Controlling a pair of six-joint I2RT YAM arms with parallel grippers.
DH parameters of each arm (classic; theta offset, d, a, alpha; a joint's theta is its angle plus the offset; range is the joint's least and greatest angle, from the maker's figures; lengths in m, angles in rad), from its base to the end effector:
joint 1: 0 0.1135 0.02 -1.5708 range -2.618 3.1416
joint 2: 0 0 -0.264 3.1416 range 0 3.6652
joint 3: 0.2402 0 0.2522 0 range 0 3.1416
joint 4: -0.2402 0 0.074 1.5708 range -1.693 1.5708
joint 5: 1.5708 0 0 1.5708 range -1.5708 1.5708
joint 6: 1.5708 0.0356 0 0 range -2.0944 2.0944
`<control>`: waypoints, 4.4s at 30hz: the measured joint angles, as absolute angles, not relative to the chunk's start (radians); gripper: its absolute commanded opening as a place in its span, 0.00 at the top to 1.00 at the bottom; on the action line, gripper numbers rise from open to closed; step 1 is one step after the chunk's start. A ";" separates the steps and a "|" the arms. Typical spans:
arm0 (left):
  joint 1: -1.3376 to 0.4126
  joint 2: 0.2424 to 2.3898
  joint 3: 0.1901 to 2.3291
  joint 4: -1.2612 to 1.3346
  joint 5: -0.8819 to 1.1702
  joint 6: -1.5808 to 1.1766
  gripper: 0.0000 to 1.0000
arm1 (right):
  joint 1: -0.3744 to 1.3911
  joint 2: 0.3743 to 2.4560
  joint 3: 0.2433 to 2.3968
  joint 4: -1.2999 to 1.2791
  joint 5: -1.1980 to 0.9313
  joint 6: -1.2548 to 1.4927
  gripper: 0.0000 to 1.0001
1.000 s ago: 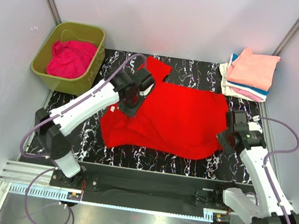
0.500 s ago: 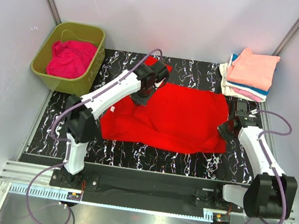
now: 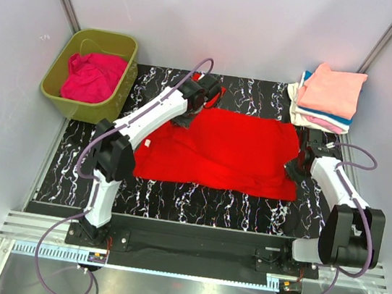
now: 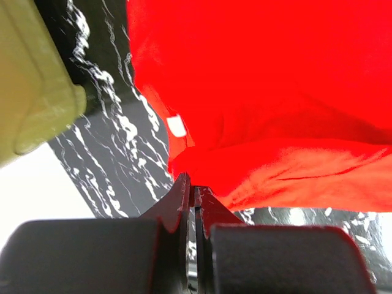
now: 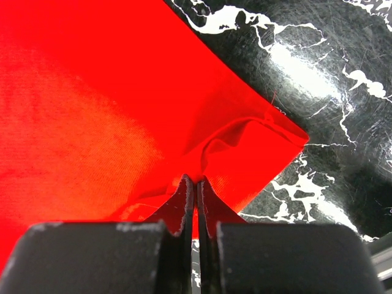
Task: Fold and stack the t-shirts
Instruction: Fold the tshirt
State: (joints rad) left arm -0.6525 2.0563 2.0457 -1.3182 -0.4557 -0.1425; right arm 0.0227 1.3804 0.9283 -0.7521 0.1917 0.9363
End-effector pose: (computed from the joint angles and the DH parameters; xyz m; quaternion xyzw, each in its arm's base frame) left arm 0.3386 -0.2390 0.3015 0.2176 0.9426 0.1612 0.1952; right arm 0.2557 -0.0010 0.2180 0.4474 0.8707 0.0002 0.2044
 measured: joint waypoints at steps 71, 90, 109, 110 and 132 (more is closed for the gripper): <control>-0.280 1.426 0.762 -0.570 -0.097 -0.678 0.72 | -0.213 1.364 0.672 -0.592 -0.068 0.788 0.36; -0.266 1.294 0.710 -0.572 -0.054 -0.723 1.00 | -0.363 1.474 0.739 -0.545 -0.066 0.737 1.00; -0.279 0.869 0.509 -0.743 0.059 -0.893 0.53 | -0.403 1.406 0.762 -0.622 0.020 0.719 0.10; -0.280 0.863 0.529 -0.769 0.052 -0.889 0.52 | -0.403 1.390 0.764 -0.632 0.023 0.719 0.11; -0.281 1.282 0.825 -0.512 0.077 -0.731 1.00 | 0.602 1.760 1.481 -0.519 -0.278 0.598 1.00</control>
